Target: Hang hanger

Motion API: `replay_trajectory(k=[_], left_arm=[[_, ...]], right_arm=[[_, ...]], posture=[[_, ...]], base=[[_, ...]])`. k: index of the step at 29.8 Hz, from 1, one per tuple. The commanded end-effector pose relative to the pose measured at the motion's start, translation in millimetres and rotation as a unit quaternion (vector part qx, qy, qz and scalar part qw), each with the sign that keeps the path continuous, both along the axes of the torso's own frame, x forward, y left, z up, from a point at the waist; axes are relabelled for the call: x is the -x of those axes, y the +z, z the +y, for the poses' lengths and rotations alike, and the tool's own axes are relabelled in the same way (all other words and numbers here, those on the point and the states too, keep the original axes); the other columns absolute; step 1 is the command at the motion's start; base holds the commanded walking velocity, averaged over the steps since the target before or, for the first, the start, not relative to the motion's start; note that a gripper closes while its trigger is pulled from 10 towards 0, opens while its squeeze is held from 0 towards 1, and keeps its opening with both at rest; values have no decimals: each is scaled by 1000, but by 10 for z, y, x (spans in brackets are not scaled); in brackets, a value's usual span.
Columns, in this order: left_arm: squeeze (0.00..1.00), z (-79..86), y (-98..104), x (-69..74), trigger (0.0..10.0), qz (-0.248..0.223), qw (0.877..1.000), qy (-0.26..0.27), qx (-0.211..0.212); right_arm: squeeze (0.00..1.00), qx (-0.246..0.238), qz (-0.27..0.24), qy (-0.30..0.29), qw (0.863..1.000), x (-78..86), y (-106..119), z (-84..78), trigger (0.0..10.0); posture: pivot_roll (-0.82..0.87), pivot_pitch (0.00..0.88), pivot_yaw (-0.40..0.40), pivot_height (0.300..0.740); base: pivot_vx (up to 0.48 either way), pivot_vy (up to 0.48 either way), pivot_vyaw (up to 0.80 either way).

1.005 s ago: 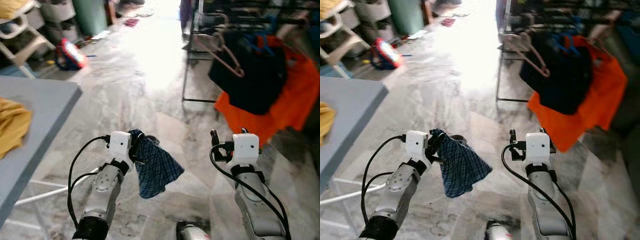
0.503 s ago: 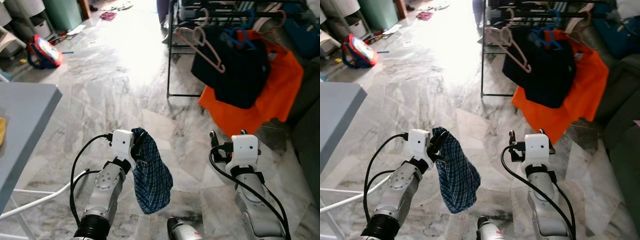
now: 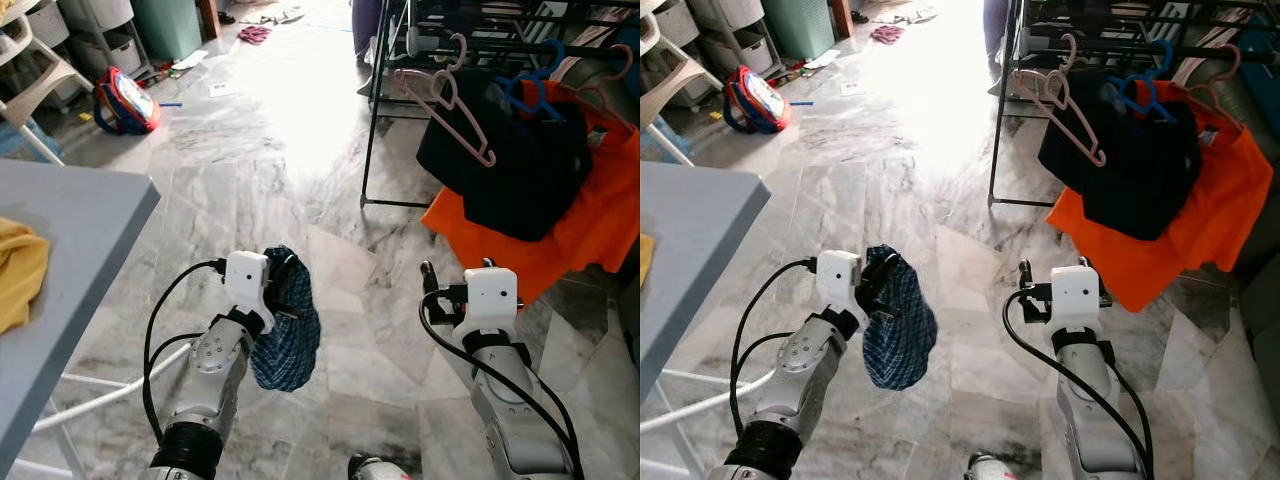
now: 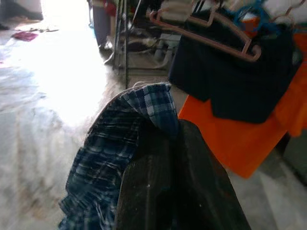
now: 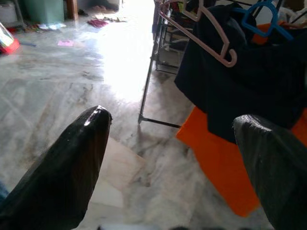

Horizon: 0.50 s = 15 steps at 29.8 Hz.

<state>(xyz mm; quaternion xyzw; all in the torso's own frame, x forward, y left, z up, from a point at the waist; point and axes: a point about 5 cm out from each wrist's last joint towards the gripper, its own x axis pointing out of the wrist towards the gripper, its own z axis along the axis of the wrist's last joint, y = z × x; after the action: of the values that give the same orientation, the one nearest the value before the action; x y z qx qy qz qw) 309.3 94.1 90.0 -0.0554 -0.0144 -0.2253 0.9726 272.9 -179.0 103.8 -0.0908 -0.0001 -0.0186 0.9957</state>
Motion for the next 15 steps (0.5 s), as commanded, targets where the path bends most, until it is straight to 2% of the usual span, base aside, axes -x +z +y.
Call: replay_trajectory(k=[1,15], left_arm=[[0,79,-22,12,10000,0,1000,9,-7],[0,40,-21,12,10000,0,1000,4,-4]], right_arm=[[0,-9,-4,10,1000,1,25,62,10000],[0,-9,-3,11,1000,8,34,63,10000]], posture=[[-143,151,11,740],[-151,152,12,740]], base=[[300,0,-500],[304,0,-800]])
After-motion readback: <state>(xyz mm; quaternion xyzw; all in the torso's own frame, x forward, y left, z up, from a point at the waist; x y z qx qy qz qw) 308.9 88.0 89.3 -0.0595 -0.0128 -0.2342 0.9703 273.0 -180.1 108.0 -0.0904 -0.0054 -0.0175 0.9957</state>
